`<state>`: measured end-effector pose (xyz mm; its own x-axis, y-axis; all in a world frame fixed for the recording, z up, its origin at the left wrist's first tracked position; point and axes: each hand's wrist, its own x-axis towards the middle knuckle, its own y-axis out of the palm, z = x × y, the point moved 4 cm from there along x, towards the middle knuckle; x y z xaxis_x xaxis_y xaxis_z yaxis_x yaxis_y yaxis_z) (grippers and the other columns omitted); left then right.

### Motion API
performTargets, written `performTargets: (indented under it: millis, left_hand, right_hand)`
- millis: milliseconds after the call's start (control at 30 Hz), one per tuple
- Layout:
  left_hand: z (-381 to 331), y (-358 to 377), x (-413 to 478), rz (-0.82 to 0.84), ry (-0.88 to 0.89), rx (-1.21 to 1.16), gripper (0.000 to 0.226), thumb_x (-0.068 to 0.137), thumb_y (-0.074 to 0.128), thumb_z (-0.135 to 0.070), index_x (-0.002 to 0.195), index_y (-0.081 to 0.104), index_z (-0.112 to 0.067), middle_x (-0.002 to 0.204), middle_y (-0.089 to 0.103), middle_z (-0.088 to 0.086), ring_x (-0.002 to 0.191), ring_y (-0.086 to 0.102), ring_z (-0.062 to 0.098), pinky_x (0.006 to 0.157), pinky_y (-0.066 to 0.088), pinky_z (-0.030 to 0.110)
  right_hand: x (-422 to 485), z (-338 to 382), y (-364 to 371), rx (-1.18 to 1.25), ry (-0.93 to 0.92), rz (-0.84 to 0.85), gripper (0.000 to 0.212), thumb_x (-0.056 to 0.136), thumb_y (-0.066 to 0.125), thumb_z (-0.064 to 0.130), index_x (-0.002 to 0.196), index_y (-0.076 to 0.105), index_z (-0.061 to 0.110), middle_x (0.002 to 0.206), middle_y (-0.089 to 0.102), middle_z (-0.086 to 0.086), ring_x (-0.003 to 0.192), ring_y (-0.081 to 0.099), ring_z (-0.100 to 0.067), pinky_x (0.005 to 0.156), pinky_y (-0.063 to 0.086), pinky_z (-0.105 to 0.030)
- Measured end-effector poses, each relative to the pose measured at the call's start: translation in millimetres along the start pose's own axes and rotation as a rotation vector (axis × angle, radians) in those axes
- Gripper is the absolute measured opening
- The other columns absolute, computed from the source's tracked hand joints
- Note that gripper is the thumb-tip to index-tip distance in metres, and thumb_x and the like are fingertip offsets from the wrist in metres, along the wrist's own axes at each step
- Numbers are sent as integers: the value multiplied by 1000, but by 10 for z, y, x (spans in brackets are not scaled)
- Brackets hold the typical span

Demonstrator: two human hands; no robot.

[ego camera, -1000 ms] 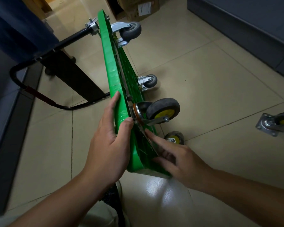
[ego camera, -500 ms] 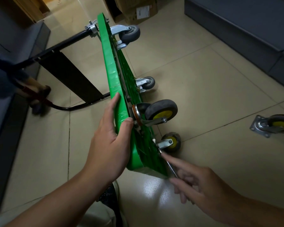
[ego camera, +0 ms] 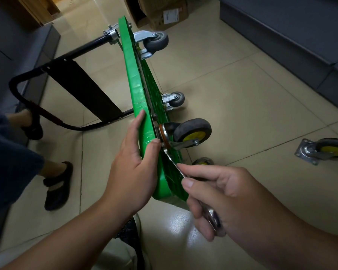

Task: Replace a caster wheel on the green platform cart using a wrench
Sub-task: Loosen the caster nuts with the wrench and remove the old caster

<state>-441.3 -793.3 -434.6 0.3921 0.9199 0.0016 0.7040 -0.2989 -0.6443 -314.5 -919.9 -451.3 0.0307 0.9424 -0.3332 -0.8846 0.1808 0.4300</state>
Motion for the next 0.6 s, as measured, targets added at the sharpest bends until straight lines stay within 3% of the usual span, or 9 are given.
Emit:
performTargets:
  millis: [233,600]
  left_hand:
    - [-8,-1,-1,-10,-1,-5,64,91,41,-53,153,27,-60,147,54,-15,126,57,11,108,48,49]
    - [-31,0,-5,5,-15,-16,69,83,36,-66,151,24,-64,142,59,-5,120,62,19,102,51,52]
  right_hand:
    - [-10,76,58,55,16,-55,35,97,62,18,132,64,21,55,58,-6,35,48,-16,38,35,-16]
    - [21,160,122,104,29,-99,34,98,63,13,132,63,15,53,57,-6,35,46,-15,37,35,-15]
